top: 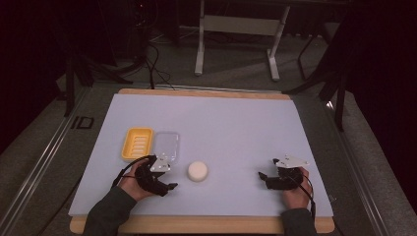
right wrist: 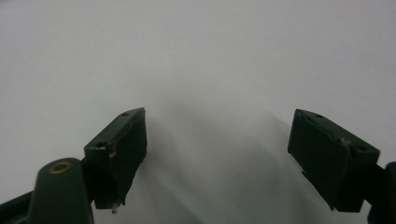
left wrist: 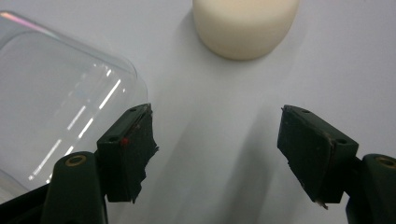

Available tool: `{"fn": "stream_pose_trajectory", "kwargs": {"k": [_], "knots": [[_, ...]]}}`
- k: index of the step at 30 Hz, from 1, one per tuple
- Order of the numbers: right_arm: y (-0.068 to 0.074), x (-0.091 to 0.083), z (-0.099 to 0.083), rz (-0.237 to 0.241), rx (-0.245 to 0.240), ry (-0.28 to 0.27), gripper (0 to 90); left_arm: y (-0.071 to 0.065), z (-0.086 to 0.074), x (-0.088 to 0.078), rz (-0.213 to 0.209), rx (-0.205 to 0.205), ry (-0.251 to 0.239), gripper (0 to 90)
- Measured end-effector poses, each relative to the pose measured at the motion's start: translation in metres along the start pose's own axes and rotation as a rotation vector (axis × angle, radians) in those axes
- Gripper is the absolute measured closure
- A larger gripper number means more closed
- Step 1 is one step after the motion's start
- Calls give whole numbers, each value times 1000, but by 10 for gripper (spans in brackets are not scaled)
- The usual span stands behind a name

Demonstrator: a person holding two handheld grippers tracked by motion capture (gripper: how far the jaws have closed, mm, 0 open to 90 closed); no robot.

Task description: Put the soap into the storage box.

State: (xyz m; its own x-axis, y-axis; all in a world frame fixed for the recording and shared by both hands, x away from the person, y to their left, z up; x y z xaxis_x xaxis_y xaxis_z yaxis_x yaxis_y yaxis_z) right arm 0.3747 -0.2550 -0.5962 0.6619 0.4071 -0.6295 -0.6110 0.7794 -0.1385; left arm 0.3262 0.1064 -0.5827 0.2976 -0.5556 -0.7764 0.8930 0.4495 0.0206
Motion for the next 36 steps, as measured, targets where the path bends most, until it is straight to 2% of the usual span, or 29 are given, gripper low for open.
{"fn": "stream_pose_trajectory", "kwargs": {"k": [4,7,9,13,22,36], "knots": [[0,-1,0,0,-3,-7,192,2,6,-1,-1,17,8,272],[0,-1,1,-2,-3,-9,192,4,10,-2,12,9,-2,247],[1,-1,1,-2,-4,-11,192,4,11,-2,0,8,-6,246],[1,-1,1,-2,-5,-12,193,4,13,-2,-3,25,19,245],[1,-2,1,-3,-8,-22,192,5,21,-3,-15,52,35,246],[1,-2,1,-4,-10,-22,192,4,33,-1,-29,100,86,246]]}}
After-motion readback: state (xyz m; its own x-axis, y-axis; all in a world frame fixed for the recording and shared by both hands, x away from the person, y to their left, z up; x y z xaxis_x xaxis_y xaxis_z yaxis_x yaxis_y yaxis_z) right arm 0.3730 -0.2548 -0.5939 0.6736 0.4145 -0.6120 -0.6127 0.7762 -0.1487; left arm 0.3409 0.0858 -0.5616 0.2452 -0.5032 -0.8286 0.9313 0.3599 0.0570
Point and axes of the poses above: each handheld gripper's, and its own axes: x roughly forward along the jaws, z roughly out of its top, y roughly to its left, the point moved 9 cm from there along x, roughly forward along the jaws, and after that the axes turned 4 degrees about -z, right-handed, at the moved point
